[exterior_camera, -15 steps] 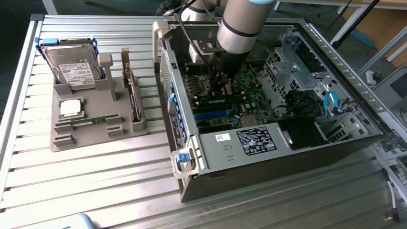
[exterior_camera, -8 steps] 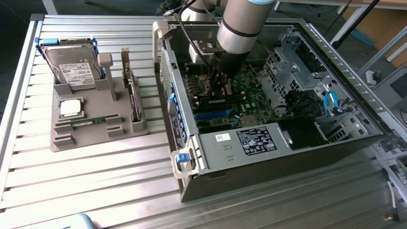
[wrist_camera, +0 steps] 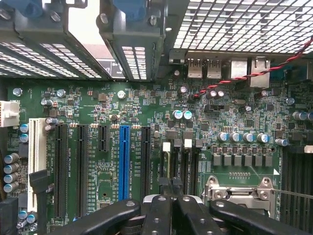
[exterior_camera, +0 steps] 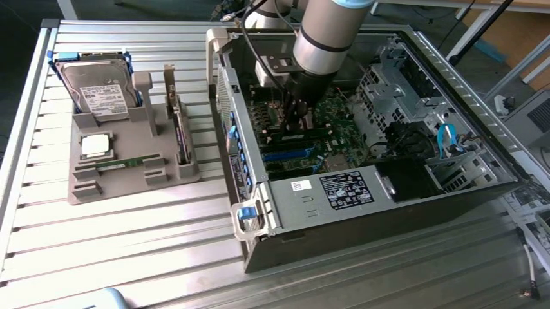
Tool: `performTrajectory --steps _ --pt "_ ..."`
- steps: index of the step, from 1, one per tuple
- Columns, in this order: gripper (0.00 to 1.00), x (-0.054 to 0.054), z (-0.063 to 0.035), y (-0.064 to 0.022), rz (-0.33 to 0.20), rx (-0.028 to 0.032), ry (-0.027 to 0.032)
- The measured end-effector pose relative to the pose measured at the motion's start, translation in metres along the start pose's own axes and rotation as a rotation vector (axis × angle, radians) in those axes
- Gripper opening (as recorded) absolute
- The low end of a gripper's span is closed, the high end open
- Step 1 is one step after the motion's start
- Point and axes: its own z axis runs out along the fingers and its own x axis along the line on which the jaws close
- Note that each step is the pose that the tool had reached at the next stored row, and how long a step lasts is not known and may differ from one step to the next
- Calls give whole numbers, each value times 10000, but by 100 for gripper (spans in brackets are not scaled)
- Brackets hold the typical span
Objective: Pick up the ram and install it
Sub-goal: 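Press down the ram until it locks into place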
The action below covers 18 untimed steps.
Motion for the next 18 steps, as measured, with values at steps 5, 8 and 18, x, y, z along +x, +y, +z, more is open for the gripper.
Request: performTrajectory --steps 5,8,18 --pt "11 5 1 0 0 0 1" --pt "11 6 -1 0 0 2 -2" --pt "11 1 -128 -7 0 0 0"
